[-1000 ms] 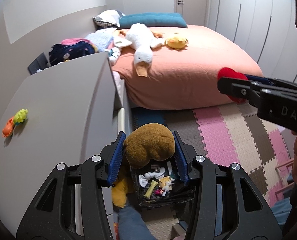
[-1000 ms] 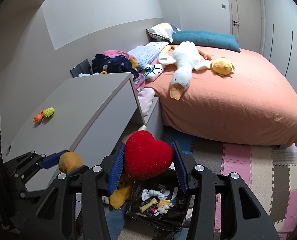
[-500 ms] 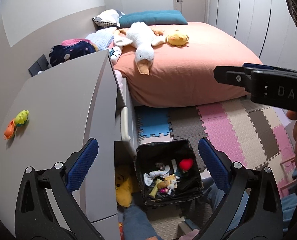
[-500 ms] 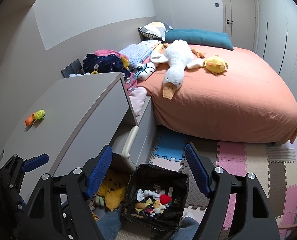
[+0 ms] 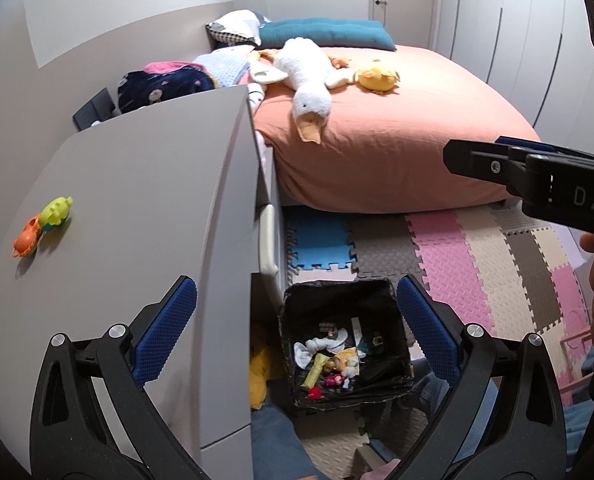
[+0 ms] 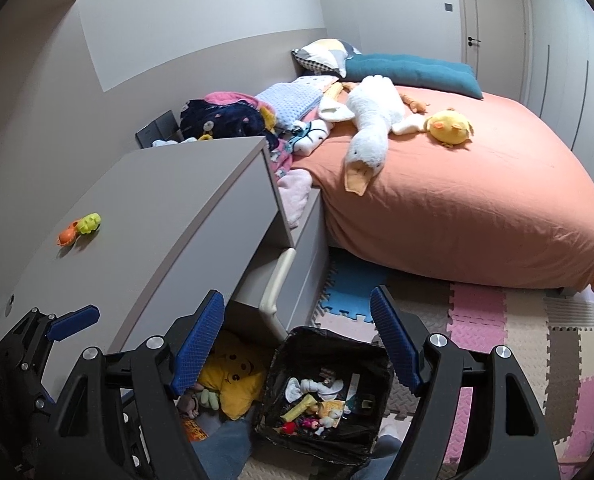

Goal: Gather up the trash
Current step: 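Move both tools back over the desk toward the orange and green toys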

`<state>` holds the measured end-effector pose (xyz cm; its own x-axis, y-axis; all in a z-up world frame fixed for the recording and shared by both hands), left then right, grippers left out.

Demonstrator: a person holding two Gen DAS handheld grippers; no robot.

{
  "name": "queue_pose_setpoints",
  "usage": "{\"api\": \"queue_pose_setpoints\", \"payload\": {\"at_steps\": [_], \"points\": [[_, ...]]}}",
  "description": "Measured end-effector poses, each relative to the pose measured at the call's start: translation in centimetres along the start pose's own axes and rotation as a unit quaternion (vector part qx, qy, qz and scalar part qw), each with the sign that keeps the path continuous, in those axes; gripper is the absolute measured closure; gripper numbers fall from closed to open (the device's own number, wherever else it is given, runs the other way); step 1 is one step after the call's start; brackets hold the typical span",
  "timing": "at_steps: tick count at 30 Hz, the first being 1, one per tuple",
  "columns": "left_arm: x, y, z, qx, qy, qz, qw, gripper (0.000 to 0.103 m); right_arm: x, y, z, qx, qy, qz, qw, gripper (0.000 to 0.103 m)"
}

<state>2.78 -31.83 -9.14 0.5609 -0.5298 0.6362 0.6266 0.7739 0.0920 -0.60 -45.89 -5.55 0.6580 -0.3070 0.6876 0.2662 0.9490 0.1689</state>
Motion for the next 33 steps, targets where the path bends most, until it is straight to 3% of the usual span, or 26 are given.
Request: {"api": "queue_pose_setpoints", "payload": {"at_steps": [33], "points": [[-0.9, 16.0, 0.4, 0.074, 0.004, 0.103, 0.9919, 0.006, 4.3, 14.3, -6.4, 0.097, 0.009, 0.055, 0.994, 0.027]]}}
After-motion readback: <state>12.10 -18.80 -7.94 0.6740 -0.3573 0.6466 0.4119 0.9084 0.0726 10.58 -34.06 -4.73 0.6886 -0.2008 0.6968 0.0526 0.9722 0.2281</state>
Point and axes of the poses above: each gripper's, at about its wrist camera, not at the fingertips, and z roughly against the way its jaws point, y to its left, x to its top, the point moved 8 cm from there along -z, roughly the way its jaws point, and after that the axes turned 2 degrees about x, right-handed, at the moved point
